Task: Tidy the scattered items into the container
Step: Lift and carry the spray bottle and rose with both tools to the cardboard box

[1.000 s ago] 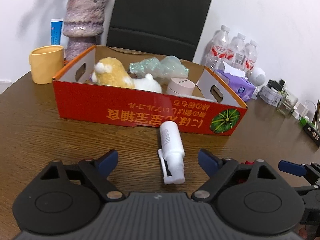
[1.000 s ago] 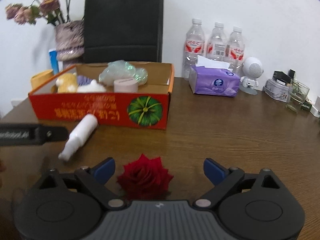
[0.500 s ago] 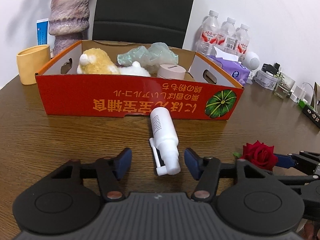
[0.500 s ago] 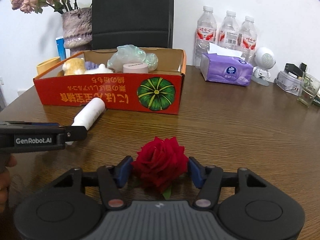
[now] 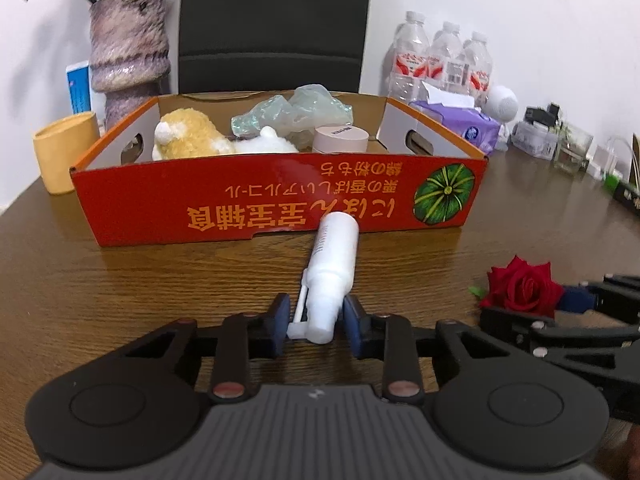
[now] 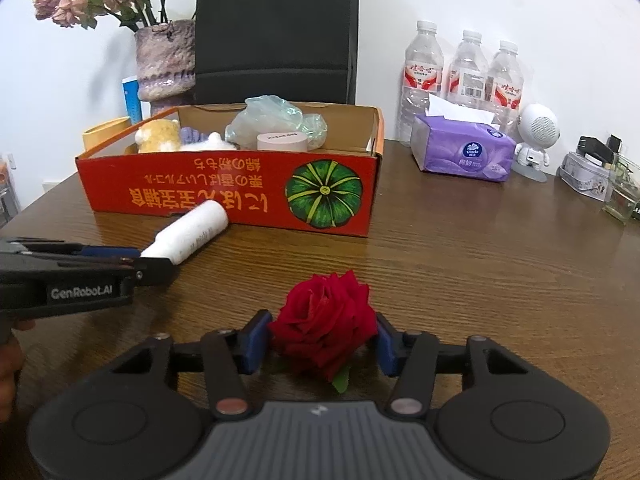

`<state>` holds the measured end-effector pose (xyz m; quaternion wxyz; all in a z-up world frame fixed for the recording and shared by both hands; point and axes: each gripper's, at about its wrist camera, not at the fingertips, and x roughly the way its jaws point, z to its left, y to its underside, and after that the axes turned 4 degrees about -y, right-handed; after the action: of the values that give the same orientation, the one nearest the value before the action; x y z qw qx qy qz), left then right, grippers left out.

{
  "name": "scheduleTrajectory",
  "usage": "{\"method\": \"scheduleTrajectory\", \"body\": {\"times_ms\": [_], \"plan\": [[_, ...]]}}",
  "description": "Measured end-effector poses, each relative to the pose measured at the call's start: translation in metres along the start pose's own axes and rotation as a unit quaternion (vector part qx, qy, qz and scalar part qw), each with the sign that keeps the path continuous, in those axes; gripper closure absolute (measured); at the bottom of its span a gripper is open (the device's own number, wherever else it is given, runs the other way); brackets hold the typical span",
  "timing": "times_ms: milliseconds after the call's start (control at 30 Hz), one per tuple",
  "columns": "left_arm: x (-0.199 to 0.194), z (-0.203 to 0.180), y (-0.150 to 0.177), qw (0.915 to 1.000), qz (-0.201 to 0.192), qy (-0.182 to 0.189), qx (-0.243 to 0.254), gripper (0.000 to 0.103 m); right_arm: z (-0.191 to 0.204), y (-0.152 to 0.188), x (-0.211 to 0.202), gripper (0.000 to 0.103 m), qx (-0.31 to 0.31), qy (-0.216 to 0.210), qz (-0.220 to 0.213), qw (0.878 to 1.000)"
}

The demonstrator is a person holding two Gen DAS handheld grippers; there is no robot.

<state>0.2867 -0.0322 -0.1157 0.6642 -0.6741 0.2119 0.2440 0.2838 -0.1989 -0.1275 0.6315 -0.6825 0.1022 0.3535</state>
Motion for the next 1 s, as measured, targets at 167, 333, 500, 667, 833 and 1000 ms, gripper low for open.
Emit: {"method": "scheduleTrajectory", "body": {"times_ms": [167,333,500,667,833,1000], "plan": [[-0.001,-0.006,0.002,0.9998,-0.004,-0.007,0.017,0.077,0.001,0.000,0.000,0.063,-0.005,-0.009,-0.002,1.000],[-0.001,-0.002,0.003,1.0000,-0.006,-0.002,0.007,0.077,0.001,-0.001,0.001,0.065,-0.004,-0.008,-0.003,1.000],[-0.008,0.005,0.006,0.9997,-0.012,-0.011,-0.018,0.079,0.001,-0.001,-0.001,0.070,0.001,0.006,-0.009,1.000],[-0.027,0.010,0.011,0.9987,-0.043,-0.020,-0.020,0.082,0.000,0.003,-0.012,0.072,0.008,0.016,-0.032,0.999],[-0.047,0.017,0.019,0.9978,-0.059,-0.020,-0.025,0.084,0.004,0.008,-0.026,0.072,0.008,0.015,-0.049,0.999],[-0.066,0.025,0.026,0.9966,-0.075,-0.014,-0.033,0.084,0.009,0.014,-0.035,0.072,0.009,0.014,-0.055,0.998]]}}
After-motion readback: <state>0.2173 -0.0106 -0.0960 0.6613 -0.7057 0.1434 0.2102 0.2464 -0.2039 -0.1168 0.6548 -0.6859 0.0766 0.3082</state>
